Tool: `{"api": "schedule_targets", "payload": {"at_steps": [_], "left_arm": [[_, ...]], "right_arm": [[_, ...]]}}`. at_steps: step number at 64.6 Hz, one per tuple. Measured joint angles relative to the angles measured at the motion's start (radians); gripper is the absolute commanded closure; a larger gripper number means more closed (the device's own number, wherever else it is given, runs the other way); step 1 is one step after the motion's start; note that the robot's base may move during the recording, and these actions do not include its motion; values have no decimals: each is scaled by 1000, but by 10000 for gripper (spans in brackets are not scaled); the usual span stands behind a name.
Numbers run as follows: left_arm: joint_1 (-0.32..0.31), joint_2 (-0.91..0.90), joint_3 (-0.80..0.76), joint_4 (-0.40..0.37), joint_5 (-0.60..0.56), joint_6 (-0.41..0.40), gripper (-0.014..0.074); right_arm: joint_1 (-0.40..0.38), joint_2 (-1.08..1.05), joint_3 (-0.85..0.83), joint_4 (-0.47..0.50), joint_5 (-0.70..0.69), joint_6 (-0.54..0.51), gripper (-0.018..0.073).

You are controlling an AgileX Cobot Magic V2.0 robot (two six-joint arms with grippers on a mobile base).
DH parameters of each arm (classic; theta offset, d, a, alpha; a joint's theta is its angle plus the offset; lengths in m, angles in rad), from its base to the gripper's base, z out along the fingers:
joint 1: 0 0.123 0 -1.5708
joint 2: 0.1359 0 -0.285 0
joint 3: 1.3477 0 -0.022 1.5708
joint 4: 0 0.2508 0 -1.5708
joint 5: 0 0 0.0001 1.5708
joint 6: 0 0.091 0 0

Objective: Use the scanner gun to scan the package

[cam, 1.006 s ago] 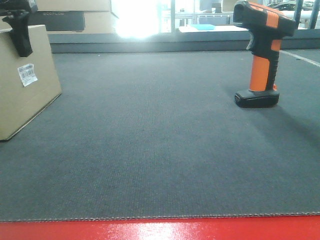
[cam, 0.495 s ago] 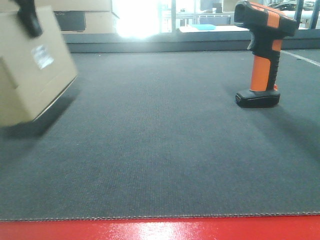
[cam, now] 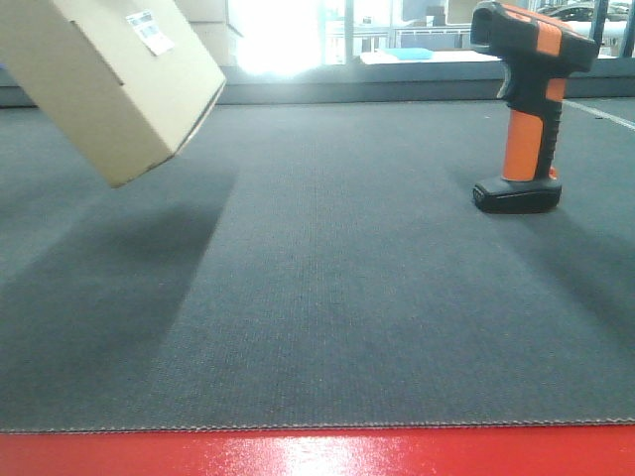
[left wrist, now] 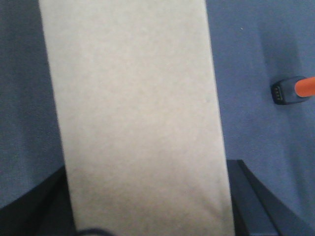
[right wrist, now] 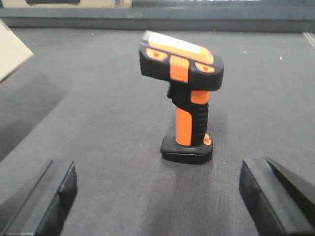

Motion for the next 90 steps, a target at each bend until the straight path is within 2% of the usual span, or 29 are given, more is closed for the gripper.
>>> {"api": "schedule_targets", "payload": {"at_steps": [20,39,58,90], "left_arm": [[0,0,109,-6,0,0,707],[0,0,120,-6,0,0,707],[0,0,120,-6,0,0,707],[0,0,120,-6,-2,0,707]], "right_arm": [[0,295,0,9,-367,0,-2],[0,536,0,59,-671,0,-2],[0,694,-93,91,-731,0,-2],[0,836,-217,112,-739,0,-2]]}}
